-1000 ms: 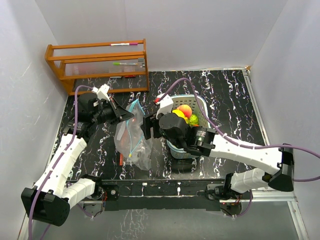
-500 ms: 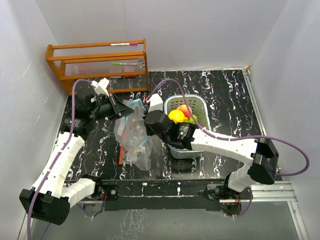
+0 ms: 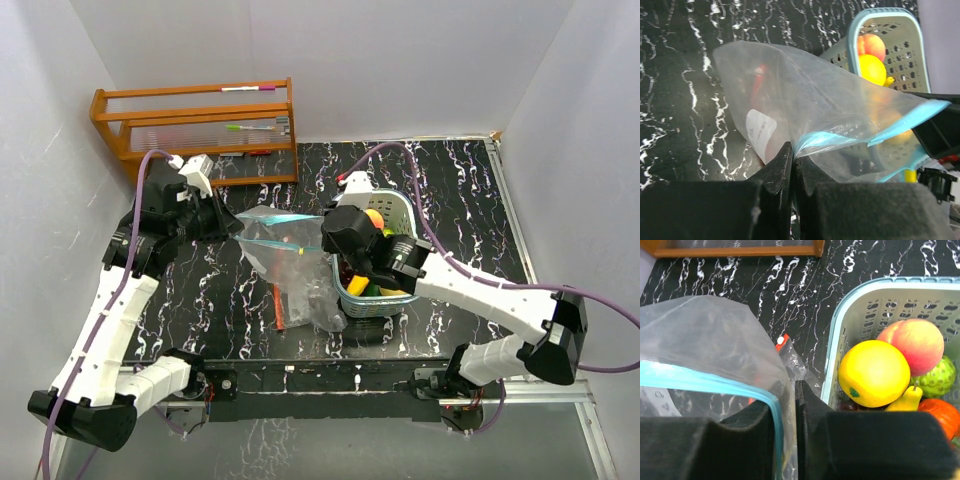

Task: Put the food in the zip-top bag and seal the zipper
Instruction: Open the zipper of the food storage bag, then pick up the fake fruit from the bin.

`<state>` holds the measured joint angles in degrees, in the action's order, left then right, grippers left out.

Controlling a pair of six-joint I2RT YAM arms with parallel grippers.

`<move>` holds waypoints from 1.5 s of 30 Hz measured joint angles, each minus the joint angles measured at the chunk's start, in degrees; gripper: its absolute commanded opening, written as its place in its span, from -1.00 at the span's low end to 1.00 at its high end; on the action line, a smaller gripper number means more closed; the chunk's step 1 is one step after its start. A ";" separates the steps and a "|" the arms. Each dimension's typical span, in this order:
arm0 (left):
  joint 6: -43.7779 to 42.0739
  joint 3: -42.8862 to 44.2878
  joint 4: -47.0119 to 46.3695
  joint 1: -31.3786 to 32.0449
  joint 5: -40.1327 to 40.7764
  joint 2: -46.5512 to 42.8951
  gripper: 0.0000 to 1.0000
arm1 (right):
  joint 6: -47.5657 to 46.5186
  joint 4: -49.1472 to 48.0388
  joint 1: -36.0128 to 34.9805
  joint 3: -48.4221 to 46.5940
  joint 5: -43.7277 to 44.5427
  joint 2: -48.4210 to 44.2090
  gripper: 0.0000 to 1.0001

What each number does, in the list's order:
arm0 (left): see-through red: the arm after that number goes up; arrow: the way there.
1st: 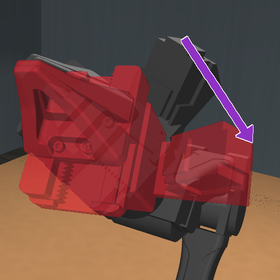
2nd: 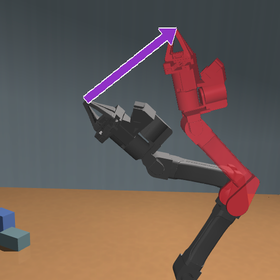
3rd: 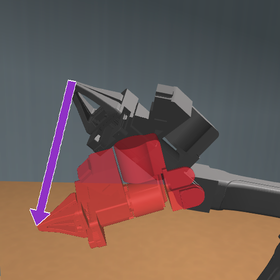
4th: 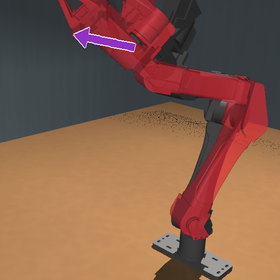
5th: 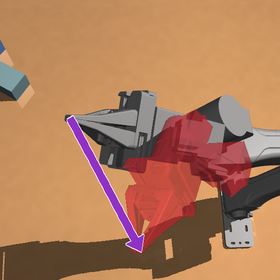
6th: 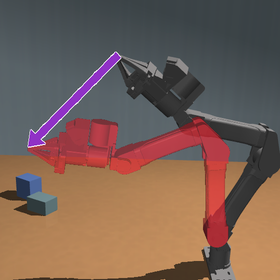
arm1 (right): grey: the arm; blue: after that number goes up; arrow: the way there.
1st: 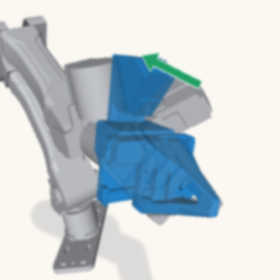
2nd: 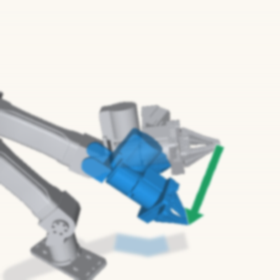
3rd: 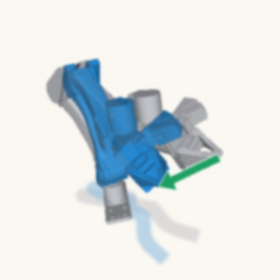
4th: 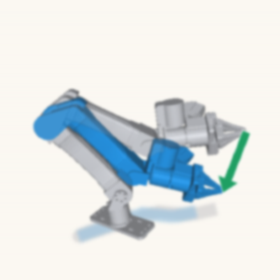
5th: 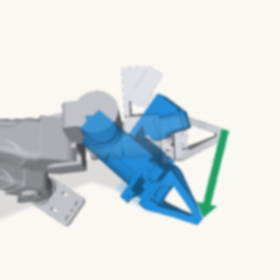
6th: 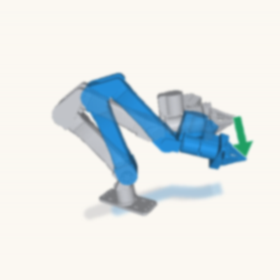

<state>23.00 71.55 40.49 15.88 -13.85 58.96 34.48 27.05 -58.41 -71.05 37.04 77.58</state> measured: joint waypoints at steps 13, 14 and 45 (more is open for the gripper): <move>-0.07 -1.97 -1.57 -1.18 3.67 3.34 -1.00 | -13.79 -6.86 1.79 6.01 -21.55 -8.81 0.77; -0.11 -1.51 -1.49 -1.18 4.39 3.56 -1.00 | -13.68 -6.80 1.84 6.27 -21.18 -10.29 0.79; 1.18 -3.23 -5.66 -1.20 0.98 4.59 -1.00 | -7.82 -1.64 20.87 21.44 -20.35 -8.13 0.52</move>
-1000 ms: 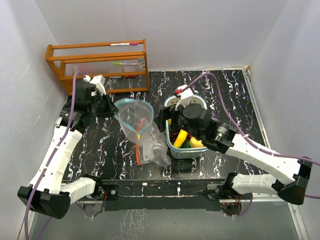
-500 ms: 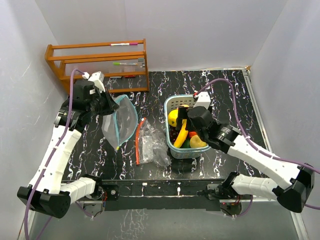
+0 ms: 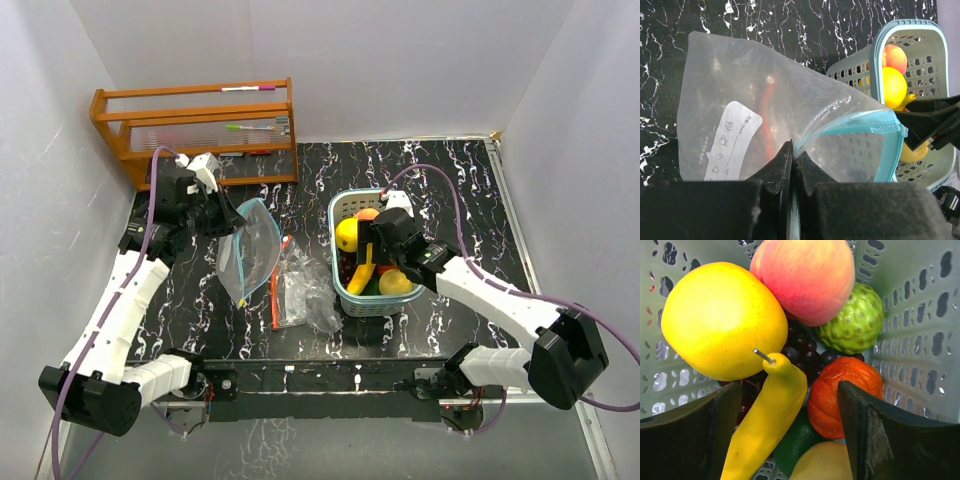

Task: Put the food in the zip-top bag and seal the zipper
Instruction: Pick up the fake fruit from the bin, then place the fake fruit in the zipper food storage bag.

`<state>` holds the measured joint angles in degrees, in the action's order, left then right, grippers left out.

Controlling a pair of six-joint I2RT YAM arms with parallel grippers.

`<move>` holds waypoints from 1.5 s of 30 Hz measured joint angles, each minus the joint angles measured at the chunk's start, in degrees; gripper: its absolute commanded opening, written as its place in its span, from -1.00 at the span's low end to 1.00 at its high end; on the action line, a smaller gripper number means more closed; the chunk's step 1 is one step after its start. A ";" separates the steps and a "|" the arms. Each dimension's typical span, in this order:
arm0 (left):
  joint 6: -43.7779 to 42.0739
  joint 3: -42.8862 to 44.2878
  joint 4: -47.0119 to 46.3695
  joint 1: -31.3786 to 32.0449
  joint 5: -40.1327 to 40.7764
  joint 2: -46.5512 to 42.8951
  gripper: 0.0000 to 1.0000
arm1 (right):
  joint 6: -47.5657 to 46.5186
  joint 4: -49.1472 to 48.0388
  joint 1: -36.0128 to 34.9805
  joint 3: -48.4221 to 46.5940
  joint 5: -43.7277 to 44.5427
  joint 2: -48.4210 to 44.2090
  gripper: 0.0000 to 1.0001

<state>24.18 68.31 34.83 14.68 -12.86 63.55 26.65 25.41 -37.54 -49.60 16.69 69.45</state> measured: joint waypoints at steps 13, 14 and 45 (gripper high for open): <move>0.79 -2.10 -1.84 0.00 -1.81 0.13 -1.00 | -2.36 -4.44 1.25 0.04 -3.15 4.33 -0.85; 0.79 -2.10 -1.84 0.00 -1.84 0.13 -1.00 | -2.29 -4.20 1.25 0.04 -3.19 3.72 -0.85; 1.42 -2.56 -3.39 0.00 -4.35 4.50 -1.00 | -2.08 -20.63 -15.72 -18.67 -25.81 6.80 -0.85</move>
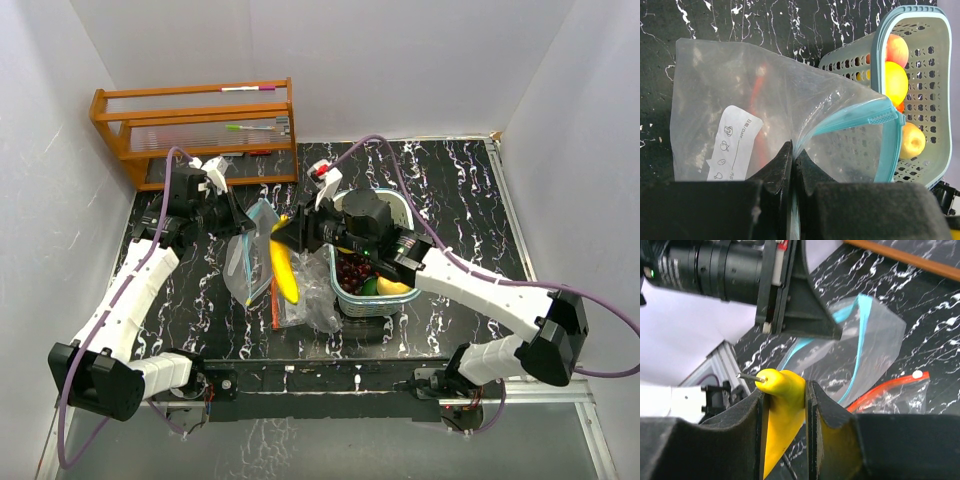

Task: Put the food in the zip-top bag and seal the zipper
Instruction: Place the fake fruit in the zipper food storage bag.

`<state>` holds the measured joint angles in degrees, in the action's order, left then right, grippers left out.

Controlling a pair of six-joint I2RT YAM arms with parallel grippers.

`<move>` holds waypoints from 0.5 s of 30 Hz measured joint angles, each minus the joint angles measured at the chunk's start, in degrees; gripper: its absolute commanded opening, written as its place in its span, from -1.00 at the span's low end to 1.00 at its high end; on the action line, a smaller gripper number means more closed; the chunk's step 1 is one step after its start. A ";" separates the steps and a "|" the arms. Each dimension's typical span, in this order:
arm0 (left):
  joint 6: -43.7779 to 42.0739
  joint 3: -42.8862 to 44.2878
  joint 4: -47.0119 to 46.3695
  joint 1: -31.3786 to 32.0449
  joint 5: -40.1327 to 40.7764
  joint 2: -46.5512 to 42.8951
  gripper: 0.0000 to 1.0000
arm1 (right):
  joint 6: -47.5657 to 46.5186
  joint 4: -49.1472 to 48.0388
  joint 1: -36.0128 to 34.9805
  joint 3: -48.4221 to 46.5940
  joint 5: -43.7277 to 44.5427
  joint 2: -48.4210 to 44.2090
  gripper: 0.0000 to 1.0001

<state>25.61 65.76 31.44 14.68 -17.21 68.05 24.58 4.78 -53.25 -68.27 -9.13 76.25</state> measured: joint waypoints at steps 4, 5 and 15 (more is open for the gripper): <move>0.11 -0.09 -0.09 0.00 -0.44 -0.13 -1.00 | 1.44 -5.84 -0.04 0.50 4.50 0.92 -0.85; 0.13 -0.15 -0.09 0.00 -0.52 -0.20 -1.00 | 1.68 -7.28 -0.07 0.59 5.86 0.92 -0.85; 0.17 -0.26 -0.11 0.00 -1.90 -0.37 -1.00 | 0.37 -21.05 -6.08 1.36 22.23 5.55 -0.85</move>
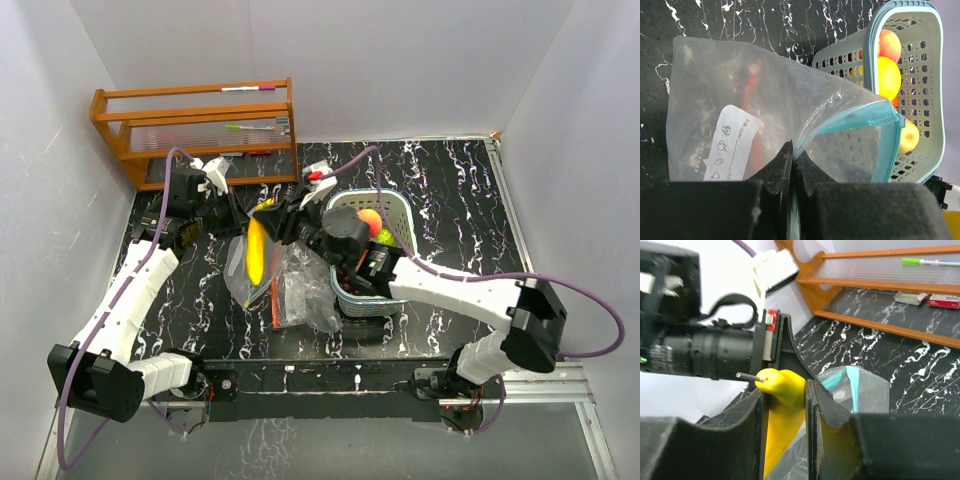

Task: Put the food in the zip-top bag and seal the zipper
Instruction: Place the fake fruit in the zipper food storage bag.

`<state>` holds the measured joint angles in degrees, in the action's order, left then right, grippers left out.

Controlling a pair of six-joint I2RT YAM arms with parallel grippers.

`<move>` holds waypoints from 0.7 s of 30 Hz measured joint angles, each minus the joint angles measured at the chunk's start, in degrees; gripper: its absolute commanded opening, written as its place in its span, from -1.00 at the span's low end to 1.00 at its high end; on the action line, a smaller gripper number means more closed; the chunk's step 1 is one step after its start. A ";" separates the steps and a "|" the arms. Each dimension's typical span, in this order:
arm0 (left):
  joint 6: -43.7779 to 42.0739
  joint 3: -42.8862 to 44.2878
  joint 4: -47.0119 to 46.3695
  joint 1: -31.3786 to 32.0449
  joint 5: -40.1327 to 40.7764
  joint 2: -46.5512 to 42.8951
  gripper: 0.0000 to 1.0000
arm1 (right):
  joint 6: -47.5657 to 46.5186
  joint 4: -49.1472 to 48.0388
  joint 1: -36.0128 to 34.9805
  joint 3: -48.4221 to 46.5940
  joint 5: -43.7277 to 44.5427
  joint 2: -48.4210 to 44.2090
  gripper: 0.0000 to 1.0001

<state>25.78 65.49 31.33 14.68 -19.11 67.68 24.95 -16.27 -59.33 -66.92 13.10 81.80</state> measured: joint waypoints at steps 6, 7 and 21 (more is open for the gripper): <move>-0.07 0.00 0.28 -0.02 -0.63 -0.09 -1.00 | -4.70 -1.16 -5.16 -0.57 12.92 7.06 -0.85; -0.07 0.00 0.35 -0.24 -0.68 -0.15 -1.00 | -5.42 -1.16 -5.70 -0.70 14.75 7.82 -0.85; -0.22 0.00 0.46 -0.31 -1.07 -1.44 -1.00 | -20.37 -4.70 -13.53 -5.77 40.65 14.36 0.13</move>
<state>25.56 65.49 31.79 14.37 -20.18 66.24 4.58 -20.97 -72.86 -72.69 53.76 96.16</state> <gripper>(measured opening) 0.010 0.431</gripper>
